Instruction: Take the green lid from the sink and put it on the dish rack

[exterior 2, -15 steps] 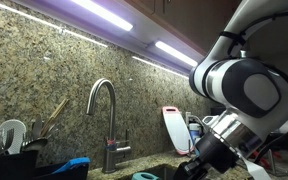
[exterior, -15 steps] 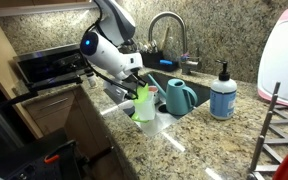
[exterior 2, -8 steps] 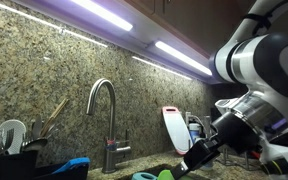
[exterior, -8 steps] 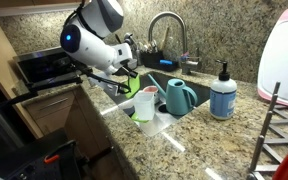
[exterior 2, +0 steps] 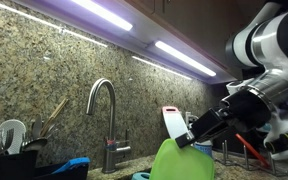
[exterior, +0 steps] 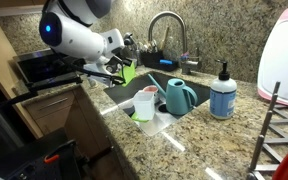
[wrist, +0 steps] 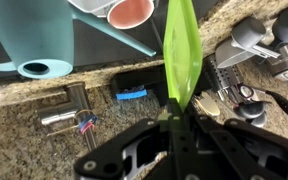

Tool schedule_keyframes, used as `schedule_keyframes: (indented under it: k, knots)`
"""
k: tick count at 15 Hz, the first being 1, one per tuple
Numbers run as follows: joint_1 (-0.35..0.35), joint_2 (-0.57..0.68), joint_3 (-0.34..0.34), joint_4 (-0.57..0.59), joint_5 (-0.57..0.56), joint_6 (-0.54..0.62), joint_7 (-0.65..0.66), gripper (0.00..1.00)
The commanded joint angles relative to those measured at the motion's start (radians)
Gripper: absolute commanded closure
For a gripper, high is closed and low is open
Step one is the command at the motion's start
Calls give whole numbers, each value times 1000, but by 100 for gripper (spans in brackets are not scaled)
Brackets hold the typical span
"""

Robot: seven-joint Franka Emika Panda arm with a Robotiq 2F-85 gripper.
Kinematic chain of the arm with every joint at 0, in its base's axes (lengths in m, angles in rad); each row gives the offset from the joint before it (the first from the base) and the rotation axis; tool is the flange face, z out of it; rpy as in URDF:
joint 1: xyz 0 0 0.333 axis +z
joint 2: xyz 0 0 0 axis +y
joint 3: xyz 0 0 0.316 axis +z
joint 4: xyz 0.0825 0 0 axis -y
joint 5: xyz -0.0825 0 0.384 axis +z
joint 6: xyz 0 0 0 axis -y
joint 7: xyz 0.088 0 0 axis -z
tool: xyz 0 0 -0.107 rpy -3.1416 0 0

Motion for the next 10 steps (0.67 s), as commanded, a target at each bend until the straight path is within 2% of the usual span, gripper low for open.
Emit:
schedule_keyframes:
  k: [1,5,10]
  knots:
    - [-121,-95,70,-50,-15,-68,9,98]
    - [-204,-148,98,-65,-43,-103,39,98]
    - [-276,-188,98,-70,-74,-138,88,98]
